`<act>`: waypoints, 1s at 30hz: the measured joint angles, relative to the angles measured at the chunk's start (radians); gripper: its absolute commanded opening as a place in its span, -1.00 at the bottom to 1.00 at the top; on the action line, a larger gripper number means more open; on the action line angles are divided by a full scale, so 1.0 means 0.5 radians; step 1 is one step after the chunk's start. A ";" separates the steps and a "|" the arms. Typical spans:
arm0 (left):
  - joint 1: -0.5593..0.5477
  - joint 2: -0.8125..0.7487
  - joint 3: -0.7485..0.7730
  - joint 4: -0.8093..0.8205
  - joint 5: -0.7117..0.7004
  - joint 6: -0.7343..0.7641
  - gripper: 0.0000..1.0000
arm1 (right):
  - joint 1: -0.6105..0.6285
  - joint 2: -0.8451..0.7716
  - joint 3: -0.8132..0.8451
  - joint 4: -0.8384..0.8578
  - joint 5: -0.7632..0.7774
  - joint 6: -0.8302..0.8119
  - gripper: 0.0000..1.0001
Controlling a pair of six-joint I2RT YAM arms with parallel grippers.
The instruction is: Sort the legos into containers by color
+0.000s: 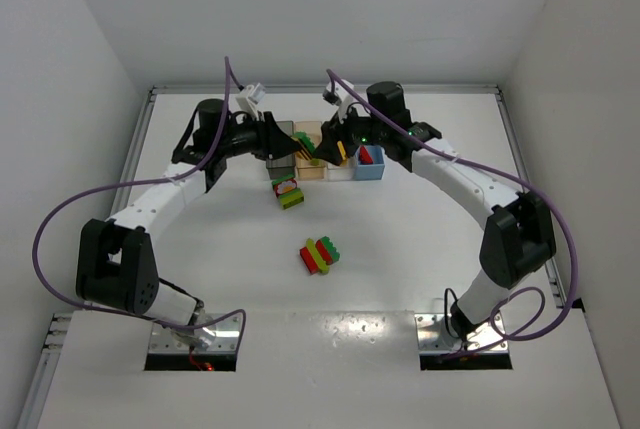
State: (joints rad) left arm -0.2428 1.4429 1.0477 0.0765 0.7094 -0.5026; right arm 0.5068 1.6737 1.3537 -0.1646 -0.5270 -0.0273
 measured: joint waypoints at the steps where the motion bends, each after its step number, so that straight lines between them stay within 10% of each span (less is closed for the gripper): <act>1: 0.000 0.000 -0.002 0.002 0.004 0.000 -0.79 | 0.001 -0.001 0.000 0.001 -0.009 0.001 0.20; 30: -0.013 0.000 -0.015 0.047 0.018 -0.014 -0.79 | 0.066 -0.001 -0.050 0.025 0.043 -0.008 -0.15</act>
State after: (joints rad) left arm -0.2493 1.4429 1.0401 0.1001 0.7185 -0.5098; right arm 0.5396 1.6733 1.3285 -0.1520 -0.5053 -0.0315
